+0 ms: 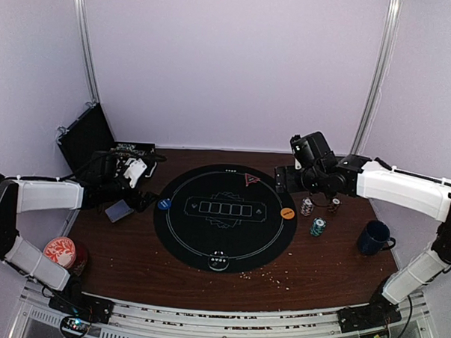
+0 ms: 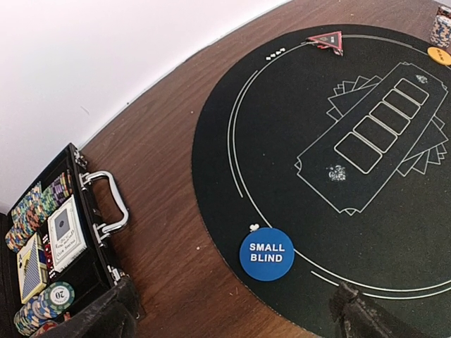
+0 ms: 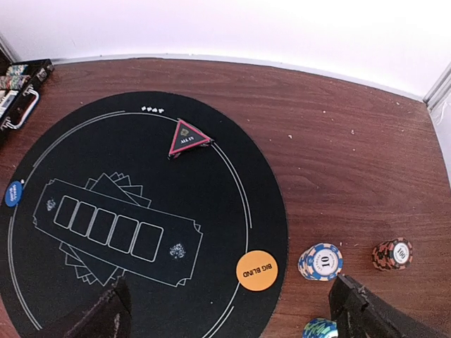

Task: Distribute texas hold em gaming equipment
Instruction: Pick up the pile of poker chips from the pile of poker chips, then place the poker chips pile on the poker table mat.

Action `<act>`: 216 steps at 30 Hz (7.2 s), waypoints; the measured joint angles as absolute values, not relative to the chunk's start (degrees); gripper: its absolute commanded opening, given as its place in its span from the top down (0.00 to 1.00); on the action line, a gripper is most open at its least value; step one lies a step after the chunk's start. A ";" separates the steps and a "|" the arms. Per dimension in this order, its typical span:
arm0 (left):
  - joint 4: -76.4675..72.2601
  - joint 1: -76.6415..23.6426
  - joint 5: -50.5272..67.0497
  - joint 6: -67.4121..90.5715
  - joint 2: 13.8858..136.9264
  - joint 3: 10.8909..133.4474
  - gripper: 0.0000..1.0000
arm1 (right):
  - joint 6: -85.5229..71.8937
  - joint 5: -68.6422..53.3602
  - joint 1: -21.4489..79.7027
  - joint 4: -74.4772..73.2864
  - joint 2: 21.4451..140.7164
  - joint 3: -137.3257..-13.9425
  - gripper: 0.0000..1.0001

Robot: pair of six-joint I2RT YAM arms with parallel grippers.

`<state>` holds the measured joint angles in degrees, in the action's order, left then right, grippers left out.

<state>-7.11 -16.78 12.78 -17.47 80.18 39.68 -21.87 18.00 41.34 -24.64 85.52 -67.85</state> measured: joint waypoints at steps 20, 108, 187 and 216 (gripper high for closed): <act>7.11 -4.60 25.58 -26.37 82.32 47.57 0.02 | -24.62 21.37 51.35 -11.35 70.52 -55.66 0.00; -3.11 -4.60 31.75 -20.23 82.96 41.89 0.02 | -28.77 20.95 27.86 -12.25 103.00 -59.57 0.44; -6.42 -4.58 27.18 -17.43 83.59 41.85 0.02 | -20.75 15.18 60.12 -19.94 141.14 -111.98 0.60; 8.29 -15.22 31.53 -25.23 84.40 51.37 0.02 | -19.38 23.07 57.78 -20.21 98.96 -74.78 0.00</act>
